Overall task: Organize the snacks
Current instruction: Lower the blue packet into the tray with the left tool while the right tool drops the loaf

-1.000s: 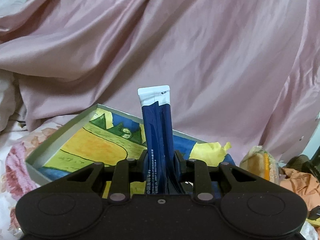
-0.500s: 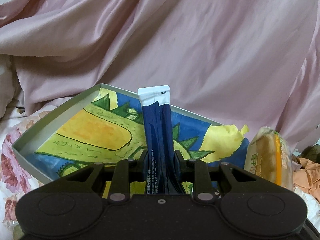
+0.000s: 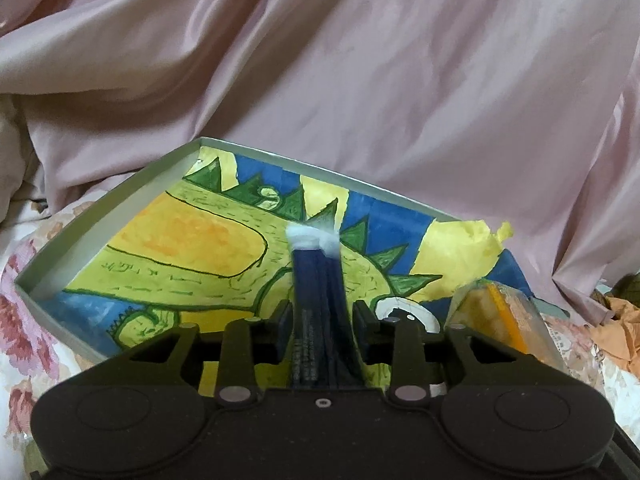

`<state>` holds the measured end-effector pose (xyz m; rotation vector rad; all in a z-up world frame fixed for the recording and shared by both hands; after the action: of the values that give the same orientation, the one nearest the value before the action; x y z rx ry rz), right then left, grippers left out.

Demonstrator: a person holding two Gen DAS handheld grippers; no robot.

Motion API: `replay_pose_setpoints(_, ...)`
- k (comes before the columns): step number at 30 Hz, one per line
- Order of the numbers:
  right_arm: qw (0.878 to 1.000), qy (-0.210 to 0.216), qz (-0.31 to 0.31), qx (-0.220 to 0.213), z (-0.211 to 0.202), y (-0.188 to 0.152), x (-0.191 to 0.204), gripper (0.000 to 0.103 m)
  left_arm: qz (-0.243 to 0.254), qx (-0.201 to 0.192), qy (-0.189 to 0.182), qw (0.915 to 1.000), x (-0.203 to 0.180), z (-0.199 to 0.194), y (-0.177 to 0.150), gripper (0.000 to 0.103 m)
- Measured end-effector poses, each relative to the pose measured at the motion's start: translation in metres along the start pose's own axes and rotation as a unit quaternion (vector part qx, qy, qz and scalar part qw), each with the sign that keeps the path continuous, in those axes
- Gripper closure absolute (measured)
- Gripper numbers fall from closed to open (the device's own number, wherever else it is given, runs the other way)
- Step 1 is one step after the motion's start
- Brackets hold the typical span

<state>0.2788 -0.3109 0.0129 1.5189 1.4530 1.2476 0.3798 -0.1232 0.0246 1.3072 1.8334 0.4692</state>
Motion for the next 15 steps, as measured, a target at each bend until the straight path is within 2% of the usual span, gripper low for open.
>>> replay_pose_setpoints(2, 1.000, -0.001, 0.001, 0.000, 0.000, 0.000, -0.001, 0.044, -0.004, -0.005, -0.002, 1.0000, 0.004, -0.003, 0.000, 0.045)
replay_pose_setpoints(4, 1.000, -0.001, -0.001, -0.003, -0.002, 0.001, -0.001, 0.040, -0.006, -0.015, -0.003, 0.9999, 0.008, -0.010, 0.001, 0.036)
replay_pose_setpoints(8, 1.000, -0.002, -0.007, -0.010, -0.007, 0.002, 0.001, 0.024, -0.008, -0.035, -0.012, 0.9993, 0.018, -0.028, 0.004, 0.017)
replay_pose_setpoints(11, 1.000, -0.002, -0.014, -0.017, -0.013, 0.004, 0.003, 0.017, -0.005, -0.057, -0.010, 0.9983, 0.026, -0.045, 0.004, 0.007)
replay_pose_setpoints(15, 0.999, -0.005, -0.026, -0.032, -0.026, 0.008, 0.008, 0.007, -0.003, -0.082, -0.008, 0.9966, 0.033, -0.067, 0.002, 0.002)
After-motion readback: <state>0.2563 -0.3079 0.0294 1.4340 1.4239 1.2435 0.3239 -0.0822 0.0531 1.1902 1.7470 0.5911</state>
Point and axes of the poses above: each gripper's, at about its wrist camera, not at the fingertips, and z roughly the way its jaws point, x to its left, y to its top, the point moved 1 cm from there along z, roughly the way its jaws point, and after that the axes turned 12 degrees about -z, right-handed, at the moved point
